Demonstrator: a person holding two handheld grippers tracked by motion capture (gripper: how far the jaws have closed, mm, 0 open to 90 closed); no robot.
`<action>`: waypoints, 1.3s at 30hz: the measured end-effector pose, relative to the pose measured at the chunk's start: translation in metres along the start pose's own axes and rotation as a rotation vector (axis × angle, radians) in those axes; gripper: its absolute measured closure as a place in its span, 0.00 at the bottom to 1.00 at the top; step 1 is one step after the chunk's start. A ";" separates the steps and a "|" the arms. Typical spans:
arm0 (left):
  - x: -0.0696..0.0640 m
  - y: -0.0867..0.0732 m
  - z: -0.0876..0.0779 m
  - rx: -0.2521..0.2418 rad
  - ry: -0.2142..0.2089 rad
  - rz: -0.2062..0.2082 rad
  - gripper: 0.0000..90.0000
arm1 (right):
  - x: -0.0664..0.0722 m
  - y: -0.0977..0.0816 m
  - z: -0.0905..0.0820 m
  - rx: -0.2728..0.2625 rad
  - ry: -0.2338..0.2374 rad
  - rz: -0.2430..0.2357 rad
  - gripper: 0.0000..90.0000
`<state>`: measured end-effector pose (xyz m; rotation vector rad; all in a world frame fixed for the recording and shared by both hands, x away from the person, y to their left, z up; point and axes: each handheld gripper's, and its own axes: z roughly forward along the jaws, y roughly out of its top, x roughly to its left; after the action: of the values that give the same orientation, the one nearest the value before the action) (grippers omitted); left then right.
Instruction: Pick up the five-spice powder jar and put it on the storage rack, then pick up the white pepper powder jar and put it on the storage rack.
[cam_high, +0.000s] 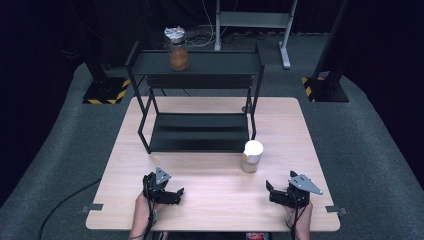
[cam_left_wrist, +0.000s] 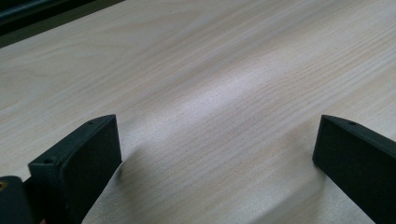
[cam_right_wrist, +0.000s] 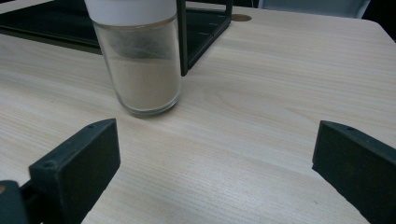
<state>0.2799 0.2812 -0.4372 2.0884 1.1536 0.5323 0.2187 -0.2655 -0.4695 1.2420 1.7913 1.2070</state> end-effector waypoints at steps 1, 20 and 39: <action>0.001 0.000 0.000 0.001 -0.005 -0.006 0.01 | 0.000 0.000 0.000 0.000 -0.003 0.000 0.00; -0.001 0.000 0.000 -0.001 0.004 -0.005 0.01 | 0.028 0.018 0.011 0.111 -0.103 -0.091 0.00; 0.002 0.000 0.001 0.001 -0.011 -0.014 0.02 | 0.051 0.057 0.077 0.028 0.051 -0.052 0.00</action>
<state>0.2815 0.2825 -0.4373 2.0800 1.1619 0.5135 0.2883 -0.1855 -0.4457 1.1830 1.8724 1.1983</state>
